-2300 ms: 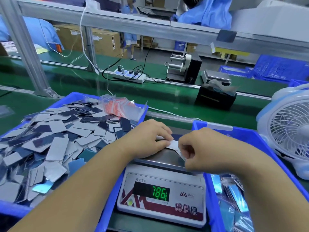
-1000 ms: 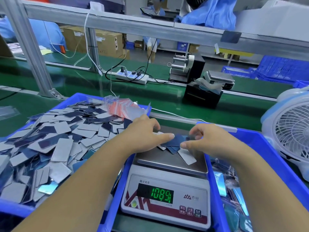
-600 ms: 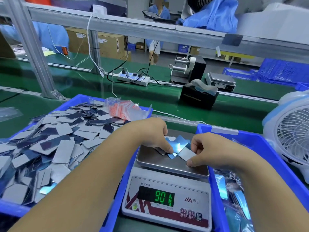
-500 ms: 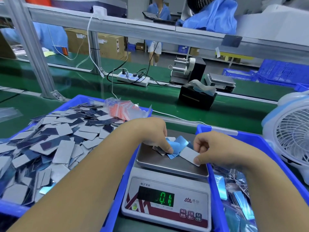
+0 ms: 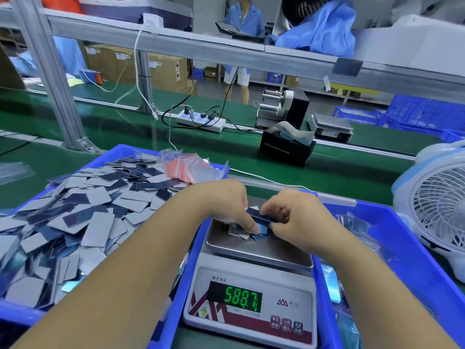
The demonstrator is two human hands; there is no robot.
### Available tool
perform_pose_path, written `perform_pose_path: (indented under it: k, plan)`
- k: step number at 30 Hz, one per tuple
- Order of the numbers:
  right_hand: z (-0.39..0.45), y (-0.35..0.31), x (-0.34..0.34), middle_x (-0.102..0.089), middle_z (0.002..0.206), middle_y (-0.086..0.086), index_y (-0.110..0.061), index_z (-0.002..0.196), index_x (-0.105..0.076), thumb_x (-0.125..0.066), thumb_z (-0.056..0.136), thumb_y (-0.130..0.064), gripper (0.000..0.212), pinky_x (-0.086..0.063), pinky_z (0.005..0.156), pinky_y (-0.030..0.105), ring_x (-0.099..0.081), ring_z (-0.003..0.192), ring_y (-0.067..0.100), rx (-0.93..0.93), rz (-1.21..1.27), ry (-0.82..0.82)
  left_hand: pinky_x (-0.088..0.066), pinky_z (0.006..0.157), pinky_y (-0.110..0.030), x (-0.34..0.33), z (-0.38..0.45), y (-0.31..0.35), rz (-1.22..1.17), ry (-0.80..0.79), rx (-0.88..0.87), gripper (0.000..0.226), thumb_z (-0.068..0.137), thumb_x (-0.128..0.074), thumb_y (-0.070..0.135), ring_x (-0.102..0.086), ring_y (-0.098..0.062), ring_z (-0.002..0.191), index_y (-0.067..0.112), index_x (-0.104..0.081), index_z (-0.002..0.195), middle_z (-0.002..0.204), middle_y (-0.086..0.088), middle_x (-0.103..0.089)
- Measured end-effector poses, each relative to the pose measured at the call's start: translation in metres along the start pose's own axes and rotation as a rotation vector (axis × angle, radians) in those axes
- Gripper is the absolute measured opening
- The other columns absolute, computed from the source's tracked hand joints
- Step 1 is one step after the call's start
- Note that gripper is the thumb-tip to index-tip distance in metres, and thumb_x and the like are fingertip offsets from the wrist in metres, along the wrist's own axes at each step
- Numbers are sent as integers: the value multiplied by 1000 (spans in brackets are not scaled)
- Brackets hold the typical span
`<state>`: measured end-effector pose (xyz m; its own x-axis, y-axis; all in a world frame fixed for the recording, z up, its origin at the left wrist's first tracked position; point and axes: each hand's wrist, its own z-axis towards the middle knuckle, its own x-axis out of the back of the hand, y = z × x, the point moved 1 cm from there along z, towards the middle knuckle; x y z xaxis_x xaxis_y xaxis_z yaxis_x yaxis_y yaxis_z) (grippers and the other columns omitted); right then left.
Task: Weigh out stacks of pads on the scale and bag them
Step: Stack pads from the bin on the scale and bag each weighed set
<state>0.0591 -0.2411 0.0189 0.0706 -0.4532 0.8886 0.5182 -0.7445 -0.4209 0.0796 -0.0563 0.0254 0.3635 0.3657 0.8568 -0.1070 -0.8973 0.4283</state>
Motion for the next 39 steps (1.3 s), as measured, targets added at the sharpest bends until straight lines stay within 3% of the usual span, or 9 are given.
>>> perform_pose_path:
  k: [6, 9, 12, 15, 19, 22, 27, 34, 39]
  plan:
    - [-1, 8, -1, -63, 82, -11, -33, 81, -75, -77, 80, -28, 5, -46, 67, 19, -58, 76, 3, -11, 125, -46, -34, 63, -30, -1, 1, -3, 14, 40, -34, 60, 70, -82, 59, -42, -19, 72, 9, -64, 98, 87, -1, -49]
    - [6, 13, -5, -60, 77, -12, -30, 74, -62, -79, 76, -35, 18, -39, 62, 19, -53, 72, 2, -74, 46, 45, -38, 71, -26, 0, 1, -3, 36, 46, -51, 55, 69, -78, 67, -48, -16, 75, 26, -57, 99, 88, 7, -51]
    - [8, 24, -2, -56, 95, -16, -34, 93, -57, -78, 71, -49, 35, -39, 69, 18, -52, 88, -2, -173, -9, 1, -46, 74, -27, 3, -5, -4, 47, 22, -24, 73, 67, -72, 76, -57, -5, 90, 26, -59, 119, 98, 16, -57]
    - [8, 27, -2, -57, 107, -13, -33, 112, -59, -76, 73, -57, 49, -45, 80, 23, -57, 99, 6, -254, -16, -124, -49, 76, -31, 7, -10, -4, 114, -42, 3, 66, 70, -76, 69, -60, -13, 92, 22, -63, 114, 109, 5, -64]
    - [9, 25, -2, -65, 81, -13, -30, 87, -65, -80, 68, -55, 35, -42, 55, 13, -58, 68, -3, -262, -1, -150, -38, 55, -28, 6, -13, 1, 187, -61, 31, 52, 71, -81, 58, -53, -17, 71, 16, -69, 102, 101, -3, -69]
    - [9, 25, -2, -64, 74, -11, -26, 81, -63, -84, 63, -55, 40, -42, 53, 18, -51, 55, -4, -298, 29, -151, -34, 49, -27, 8, -16, 4, 187, -63, 53, 55, 70, -82, 58, -50, -14, 65, 16, -63, 102, 89, 3, -62]
    - [7, 21, -2, -68, 78, -14, -28, 82, -62, -86, 61, -45, 36, -51, 59, 19, -61, 64, -1, -295, 131, -125, -35, 56, -30, 5, -15, 4, 139, -18, -21, 50, 68, -85, 50, -50, -9, 72, 30, -43, 85, 87, 11, -54]
    - [4, 14, -3, -69, 83, -18, -43, 95, -60, -86, 67, -33, 39, -42, 53, 6, -61, 69, -5, -250, 269, -113, -40, 56, -29, -6, -14, -2, -58, 74, -149, 47, 72, -84, 32, -54, -7, 70, 35, -40, 91, 93, 10, -58]
    - [5, 12, 0, -63, 66, -18, -33, 74, -65, -79, 72, -24, 17, -39, 51, 12, -51, 55, -2, -123, 210, 72, -49, 65, -33, -2, -12, 0, -254, 156, -296, 46, 76, -79, 19, -52, -12, 69, 36, -41, 96, 98, 4, -60]
